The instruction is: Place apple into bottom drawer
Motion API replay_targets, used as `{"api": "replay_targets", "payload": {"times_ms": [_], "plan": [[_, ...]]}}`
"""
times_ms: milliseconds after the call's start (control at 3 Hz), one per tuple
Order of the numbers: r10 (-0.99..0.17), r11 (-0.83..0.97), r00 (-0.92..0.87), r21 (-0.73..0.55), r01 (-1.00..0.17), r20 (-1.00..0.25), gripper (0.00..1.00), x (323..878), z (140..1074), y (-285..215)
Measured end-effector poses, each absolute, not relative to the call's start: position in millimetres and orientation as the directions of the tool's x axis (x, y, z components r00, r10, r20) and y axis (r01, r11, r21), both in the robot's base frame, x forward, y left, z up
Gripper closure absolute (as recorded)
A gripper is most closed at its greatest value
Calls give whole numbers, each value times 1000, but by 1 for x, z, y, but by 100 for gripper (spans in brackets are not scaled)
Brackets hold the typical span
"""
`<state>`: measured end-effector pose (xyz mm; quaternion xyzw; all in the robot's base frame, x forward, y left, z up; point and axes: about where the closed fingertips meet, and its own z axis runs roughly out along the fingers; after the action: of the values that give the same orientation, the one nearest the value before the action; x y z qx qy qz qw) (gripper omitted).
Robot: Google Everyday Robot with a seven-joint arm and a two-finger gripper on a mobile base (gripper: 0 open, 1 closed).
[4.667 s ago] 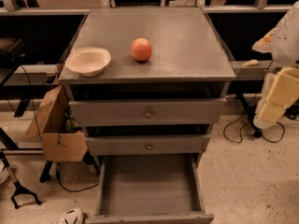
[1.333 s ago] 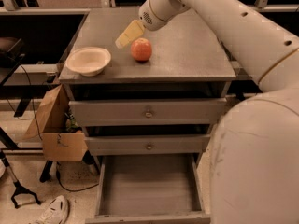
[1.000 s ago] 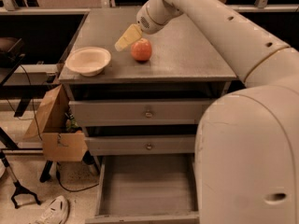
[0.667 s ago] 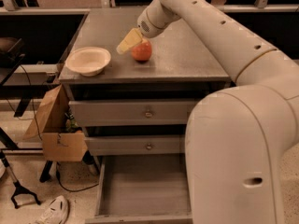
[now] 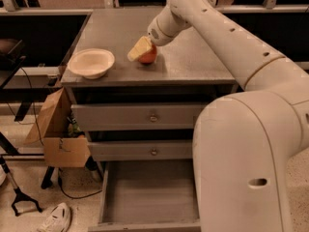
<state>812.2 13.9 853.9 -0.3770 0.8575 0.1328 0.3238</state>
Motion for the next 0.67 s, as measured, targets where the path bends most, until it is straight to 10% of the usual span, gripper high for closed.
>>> {"api": "replay_targets", "payload": {"times_ms": [667], "plan": [[-503, 719, -543, 23, -695, -672, 63, 796, 856, -17]]}}
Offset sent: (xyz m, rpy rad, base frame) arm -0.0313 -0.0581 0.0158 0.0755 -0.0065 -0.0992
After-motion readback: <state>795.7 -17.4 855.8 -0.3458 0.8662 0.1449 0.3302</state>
